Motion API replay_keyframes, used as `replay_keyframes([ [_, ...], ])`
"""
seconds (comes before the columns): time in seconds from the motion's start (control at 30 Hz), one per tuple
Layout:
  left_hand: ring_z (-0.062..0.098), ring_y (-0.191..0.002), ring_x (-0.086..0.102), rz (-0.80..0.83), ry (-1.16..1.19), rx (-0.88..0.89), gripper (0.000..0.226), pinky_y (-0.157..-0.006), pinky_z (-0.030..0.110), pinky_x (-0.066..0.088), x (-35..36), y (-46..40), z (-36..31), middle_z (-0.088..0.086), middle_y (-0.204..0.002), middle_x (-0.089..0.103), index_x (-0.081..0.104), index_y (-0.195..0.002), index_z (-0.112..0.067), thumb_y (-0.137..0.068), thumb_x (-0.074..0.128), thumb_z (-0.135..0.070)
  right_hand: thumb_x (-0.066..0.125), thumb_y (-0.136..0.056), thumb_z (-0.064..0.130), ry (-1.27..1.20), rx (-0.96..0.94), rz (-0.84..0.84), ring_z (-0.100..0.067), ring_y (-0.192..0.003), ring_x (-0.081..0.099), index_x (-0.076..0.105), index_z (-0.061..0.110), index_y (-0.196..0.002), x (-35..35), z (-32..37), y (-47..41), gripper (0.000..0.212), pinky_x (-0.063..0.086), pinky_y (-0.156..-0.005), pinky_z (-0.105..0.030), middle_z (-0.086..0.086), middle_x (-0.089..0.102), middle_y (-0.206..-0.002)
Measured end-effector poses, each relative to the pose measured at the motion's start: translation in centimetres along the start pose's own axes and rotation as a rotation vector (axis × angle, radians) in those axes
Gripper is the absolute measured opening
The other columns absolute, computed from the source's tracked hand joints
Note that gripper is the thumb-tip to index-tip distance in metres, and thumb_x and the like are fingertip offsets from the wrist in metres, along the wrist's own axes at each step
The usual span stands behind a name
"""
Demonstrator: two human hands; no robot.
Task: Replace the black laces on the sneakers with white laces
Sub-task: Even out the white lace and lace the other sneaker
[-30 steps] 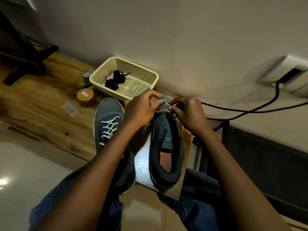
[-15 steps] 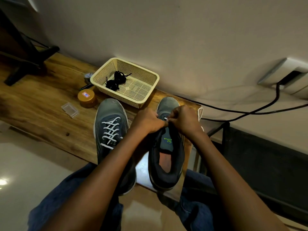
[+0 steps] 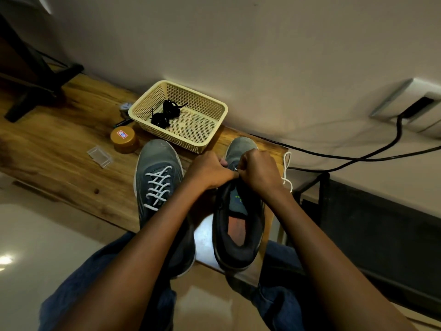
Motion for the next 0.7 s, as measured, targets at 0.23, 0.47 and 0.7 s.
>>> replay_keyframes([
  [0.23,0.021,-0.091,0.067,0.029,0.012,0.014,0.029,-0.084,0.034,0.054,-0.2,0.0,0.1,0.003,-0.103,0.07,0.067,-0.097,-0.018,-0.076,0.073,-0.037,0.058,-0.08,0.004,-0.19,0.096,-0.077,-0.032,-0.082,0.063,0.07,0.0,-0.075,1.1,-0.6,0.0,0.014,0.049,-0.07,-0.04,-0.019,0.069,-0.082],
  [0.47,0.024,-0.1,0.063,0.015,0.111,0.041,0.025,-0.088,0.031,0.048,0.1,-0.5,0.9,0.008,-0.11,0.068,0.071,-0.107,-0.011,-0.096,0.049,-0.008,0.063,-0.079,0.002,-0.436,0.295,-0.132,-0.019,-0.071,0.065,0.071,0.002,-0.07,2.1,-1.0,0.6,0.012,0.055,-0.07,-0.038,-0.011,0.07,-0.074],
  [0.7,0.023,-0.098,0.065,-0.029,0.096,0.046,0.02,-0.089,0.038,0.053,0.3,-0.8,1.4,0.007,-0.111,0.07,0.073,-0.104,-0.016,-0.093,0.057,-0.014,0.056,-0.082,0.003,-0.249,0.241,-0.132,-0.025,-0.078,0.063,0.067,0.012,-0.073,2.2,-0.2,0.4,0.017,0.043,-0.062,-0.029,-0.011,0.069,-0.081],
])
Point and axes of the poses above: each hand's wrist, its own y-axis away from the middle knuckle, its own x-axis out of the palm, z = x × y, the point moved 2 cm from there along -y, towards the middle knuckle
